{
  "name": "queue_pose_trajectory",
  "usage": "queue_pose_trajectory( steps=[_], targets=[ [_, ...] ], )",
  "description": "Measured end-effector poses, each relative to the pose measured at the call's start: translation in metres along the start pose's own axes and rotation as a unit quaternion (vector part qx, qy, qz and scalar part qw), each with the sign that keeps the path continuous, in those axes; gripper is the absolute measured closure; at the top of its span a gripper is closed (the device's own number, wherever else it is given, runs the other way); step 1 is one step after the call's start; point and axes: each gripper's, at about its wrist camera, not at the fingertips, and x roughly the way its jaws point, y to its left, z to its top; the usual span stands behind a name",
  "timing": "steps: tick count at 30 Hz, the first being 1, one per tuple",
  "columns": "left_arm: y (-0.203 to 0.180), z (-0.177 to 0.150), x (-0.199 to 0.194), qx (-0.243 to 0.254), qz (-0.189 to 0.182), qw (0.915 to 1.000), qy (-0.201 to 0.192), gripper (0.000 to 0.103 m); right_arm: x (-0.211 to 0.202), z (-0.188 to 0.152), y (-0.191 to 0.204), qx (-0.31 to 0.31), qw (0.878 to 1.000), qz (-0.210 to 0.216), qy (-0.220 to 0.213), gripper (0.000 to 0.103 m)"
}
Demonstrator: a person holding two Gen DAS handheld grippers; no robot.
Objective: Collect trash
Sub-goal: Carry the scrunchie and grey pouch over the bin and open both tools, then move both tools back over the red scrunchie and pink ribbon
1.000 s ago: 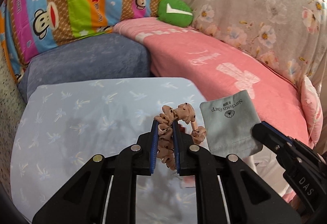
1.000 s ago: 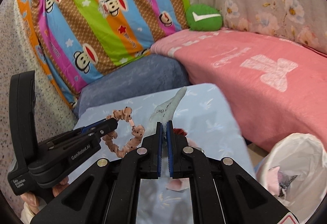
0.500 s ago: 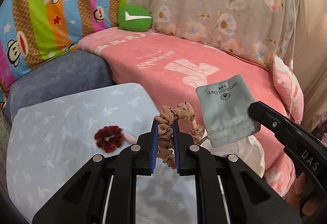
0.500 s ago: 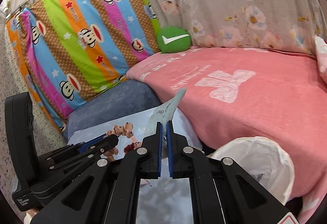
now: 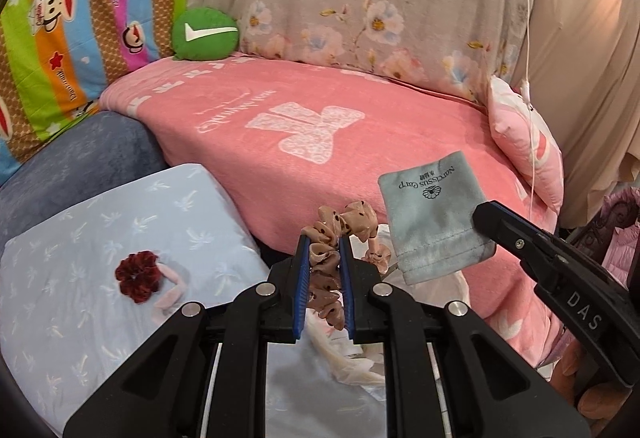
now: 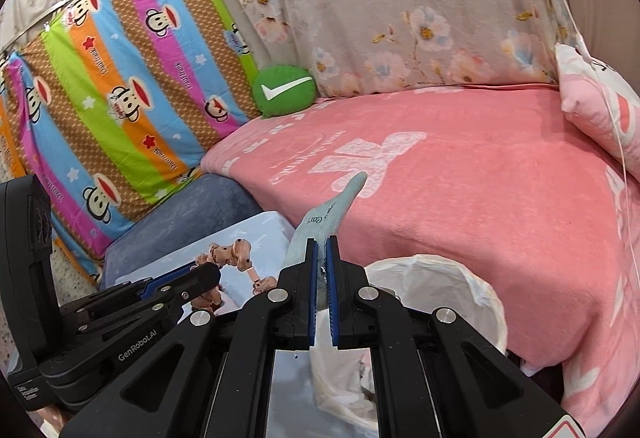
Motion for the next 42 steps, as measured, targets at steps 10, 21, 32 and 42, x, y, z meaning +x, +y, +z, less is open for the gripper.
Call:
queue_pose_trajectory(
  steps=[10, 21, 32, 42],
  targets=[
    [-0.024, 0.0, 0.02, 0.004, -0.016, 0.9996, 0.023, 0.047, -0.004, 0.0, -0.025, 0.015, 1.0, -0.021, -0.006, 0.092],
    [-0.017, -0.003, 0.021, -0.005, 0.002, 0.9998, 0.018, 0.039, 0.001, -0.006, -0.018, 0.013, 1.0, -0.016, -0.002, 0.081],
    [0.001, -0.008, 0.012, -0.016, 0.018, 0.9997, 0.011, 0.039, 0.005, -0.016, 0.007, -0.007, 1.0, -0.001, 0.009, 0.071],
    [0.022, -0.015, 0.004, -0.031, 0.03, 0.999, 0.009, 0.039, 0.01, -0.021, 0.029, -0.023, 1.0, 0.009, 0.02, 0.071]
  ],
)
